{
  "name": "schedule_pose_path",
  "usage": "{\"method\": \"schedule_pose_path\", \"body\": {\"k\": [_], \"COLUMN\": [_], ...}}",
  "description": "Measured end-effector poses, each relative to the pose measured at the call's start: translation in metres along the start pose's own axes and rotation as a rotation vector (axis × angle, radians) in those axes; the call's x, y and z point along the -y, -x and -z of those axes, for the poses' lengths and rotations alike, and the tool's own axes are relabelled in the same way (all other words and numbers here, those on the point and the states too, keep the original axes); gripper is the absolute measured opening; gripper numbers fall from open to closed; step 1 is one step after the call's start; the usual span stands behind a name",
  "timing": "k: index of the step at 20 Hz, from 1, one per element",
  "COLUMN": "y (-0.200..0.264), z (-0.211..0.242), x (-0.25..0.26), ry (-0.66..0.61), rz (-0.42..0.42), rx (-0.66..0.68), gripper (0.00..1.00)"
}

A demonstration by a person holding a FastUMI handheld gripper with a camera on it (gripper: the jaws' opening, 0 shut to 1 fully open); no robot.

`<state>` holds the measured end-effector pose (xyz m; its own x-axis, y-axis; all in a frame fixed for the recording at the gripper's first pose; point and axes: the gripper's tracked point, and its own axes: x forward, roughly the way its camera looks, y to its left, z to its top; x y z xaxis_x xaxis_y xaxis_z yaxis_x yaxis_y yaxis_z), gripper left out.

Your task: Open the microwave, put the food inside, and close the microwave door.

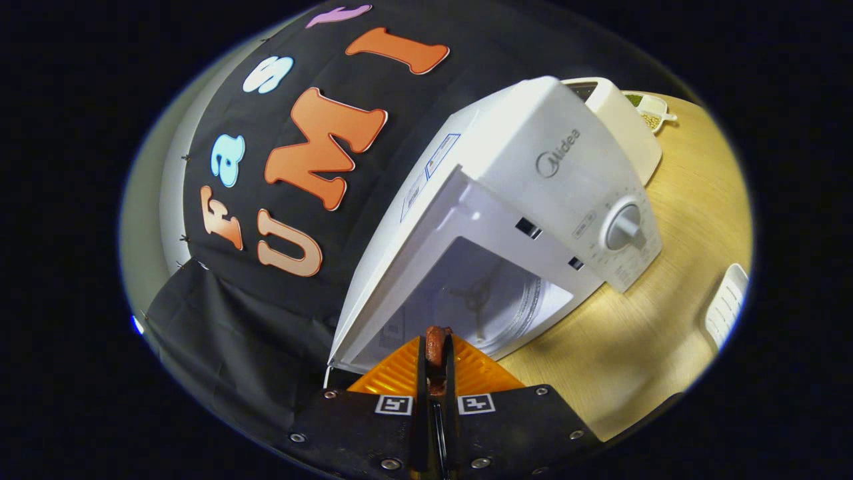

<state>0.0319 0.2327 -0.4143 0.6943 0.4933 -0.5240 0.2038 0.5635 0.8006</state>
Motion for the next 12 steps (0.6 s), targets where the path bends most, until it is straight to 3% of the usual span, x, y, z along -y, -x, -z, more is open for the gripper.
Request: {"method": "schedule_pose_path", "body": {"k": [12], "y": [-0.088], "z": [-0.001], "x": [0.012], "ry": [0.009], "rz": [0.103], "rx": [0.124], "gripper": [0.10]}}
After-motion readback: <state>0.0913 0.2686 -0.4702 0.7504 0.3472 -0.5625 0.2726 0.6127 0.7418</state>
